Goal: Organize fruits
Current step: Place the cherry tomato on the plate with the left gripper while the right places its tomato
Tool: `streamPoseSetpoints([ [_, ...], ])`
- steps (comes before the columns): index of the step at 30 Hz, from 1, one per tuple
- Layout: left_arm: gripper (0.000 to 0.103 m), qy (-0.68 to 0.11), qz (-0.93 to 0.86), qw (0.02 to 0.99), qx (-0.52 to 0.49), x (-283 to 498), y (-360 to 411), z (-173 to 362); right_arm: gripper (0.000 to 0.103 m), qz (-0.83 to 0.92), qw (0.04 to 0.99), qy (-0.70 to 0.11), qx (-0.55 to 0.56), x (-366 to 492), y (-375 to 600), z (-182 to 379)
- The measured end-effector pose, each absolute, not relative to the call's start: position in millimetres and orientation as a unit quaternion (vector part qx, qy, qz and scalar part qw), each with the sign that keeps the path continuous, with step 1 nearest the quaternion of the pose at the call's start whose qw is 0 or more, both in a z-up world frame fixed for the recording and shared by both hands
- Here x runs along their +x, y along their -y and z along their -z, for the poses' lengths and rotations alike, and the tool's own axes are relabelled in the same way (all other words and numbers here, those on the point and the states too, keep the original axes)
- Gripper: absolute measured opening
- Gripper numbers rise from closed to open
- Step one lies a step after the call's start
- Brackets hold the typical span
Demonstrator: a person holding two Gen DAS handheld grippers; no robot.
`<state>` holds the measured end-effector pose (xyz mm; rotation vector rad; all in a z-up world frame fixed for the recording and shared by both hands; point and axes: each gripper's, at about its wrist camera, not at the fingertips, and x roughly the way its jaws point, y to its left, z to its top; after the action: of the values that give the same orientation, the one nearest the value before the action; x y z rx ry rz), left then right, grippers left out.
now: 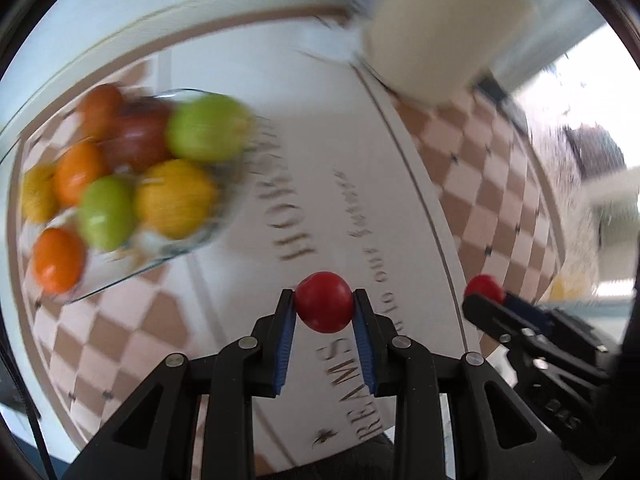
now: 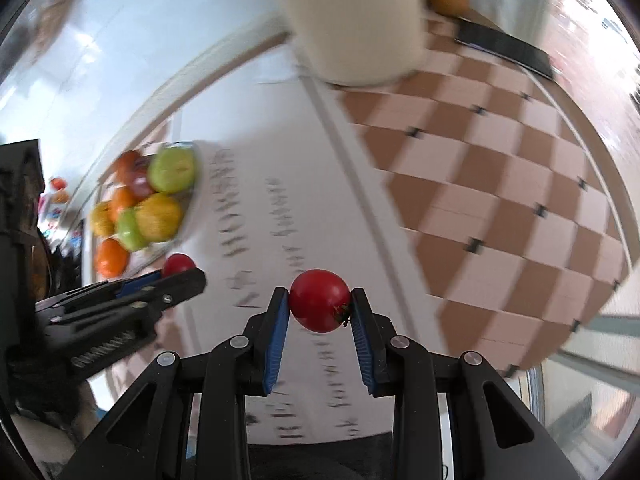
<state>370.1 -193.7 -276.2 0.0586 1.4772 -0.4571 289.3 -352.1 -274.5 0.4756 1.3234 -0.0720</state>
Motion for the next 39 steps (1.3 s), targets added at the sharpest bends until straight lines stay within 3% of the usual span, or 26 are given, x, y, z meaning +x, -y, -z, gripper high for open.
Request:
streamPoseSetpoints([
  [5,0.026,-0.669,0.151,0.725,-0.063,393.4,111.8,262.5,0.034,-0.045,0.763,-0.607,0.215,328.5,292.9,275.7],
  [13,0.026,-0.693,0.065,0.673,-0.250,419.8,16.3,302.8,0.034,-0.122,0.755,-0.604,0.224,381.7,216.7,301.2],
  [27,0.027,-0.715,0.034,0.638,-0.284,444.9,-11.8,332.6,0.035,-0.136,0.739,-0.634,0.182,411.8,168.7,345.4],
  [29,0.030,-0.719,0.029,0.635,-0.281,446.9,-11.8,334.2,0.048,-0.136,0.737,-0.635,0.185,411.5,170.3,345.5],
  [31,0.031,-0.723,0.024,0.632,-0.279,447.5,-13.6,334.4,0.053,-0.132,0.736,-0.638,0.182,410.5,171.5,343.2],
  [36,0.032,-0.721,0.021,0.643,-0.258,447.4,-14.9,325.1,0.060,-0.121,0.742,-0.636,0.176,402.7,181.7,325.6],
  [38,0.033,-0.718,0.018,0.657,-0.230,445.7,-14.1,316.0,0.078,-0.096,0.754,-0.633,0.146,397.8,189.2,311.5],
  [39,0.038,-0.715,0.016,0.667,-0.210,444.2,-12.3,310.1,0.082,-0.088,0.759,-0.630,0.134,396.2,192.9,306.0],
])
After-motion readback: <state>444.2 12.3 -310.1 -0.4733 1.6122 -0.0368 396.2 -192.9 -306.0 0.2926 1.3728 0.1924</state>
